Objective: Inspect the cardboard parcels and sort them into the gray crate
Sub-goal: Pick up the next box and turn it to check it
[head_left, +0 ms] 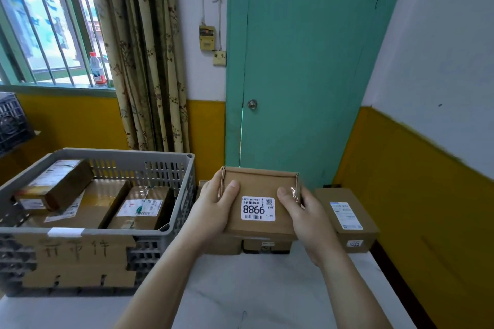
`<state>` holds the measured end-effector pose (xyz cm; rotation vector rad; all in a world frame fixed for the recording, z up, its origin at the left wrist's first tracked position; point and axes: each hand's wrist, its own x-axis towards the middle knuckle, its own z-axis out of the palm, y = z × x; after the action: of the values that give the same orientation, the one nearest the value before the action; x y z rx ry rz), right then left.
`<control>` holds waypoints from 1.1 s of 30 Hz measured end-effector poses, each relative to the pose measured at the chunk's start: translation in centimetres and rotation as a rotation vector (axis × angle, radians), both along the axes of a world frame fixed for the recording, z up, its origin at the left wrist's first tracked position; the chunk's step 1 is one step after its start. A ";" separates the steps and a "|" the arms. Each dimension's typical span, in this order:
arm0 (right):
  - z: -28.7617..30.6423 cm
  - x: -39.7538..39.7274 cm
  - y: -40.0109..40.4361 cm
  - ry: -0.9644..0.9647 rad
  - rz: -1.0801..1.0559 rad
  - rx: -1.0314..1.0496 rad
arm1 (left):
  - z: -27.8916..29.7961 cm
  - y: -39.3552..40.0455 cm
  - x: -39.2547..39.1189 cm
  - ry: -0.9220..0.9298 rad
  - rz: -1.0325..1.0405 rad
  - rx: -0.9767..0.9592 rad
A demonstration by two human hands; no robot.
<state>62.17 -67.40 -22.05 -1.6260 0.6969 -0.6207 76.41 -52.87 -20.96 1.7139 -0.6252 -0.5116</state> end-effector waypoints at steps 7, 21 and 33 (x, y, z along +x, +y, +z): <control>0.7 -0.3 0.7 0.016 -0.020 0.072 | -0.3 0.1 -0.5 0.085 0.002 -0.060; 1.4 -0.1 1.7 0.024 -0.075 0.041 | -0.6 -0.4 -0.6 0.269 0.042 -0.052; 0.1 -0.2 0.5 -0.009 0.005 0.187 | -1.6 -0.1 -0.1 0.405 -0.116 -0.106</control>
<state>62.00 -66.94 -21.97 -1.4509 0.7229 -0.5425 76.27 -52.98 -22.59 1.4239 -0.4495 -0.8656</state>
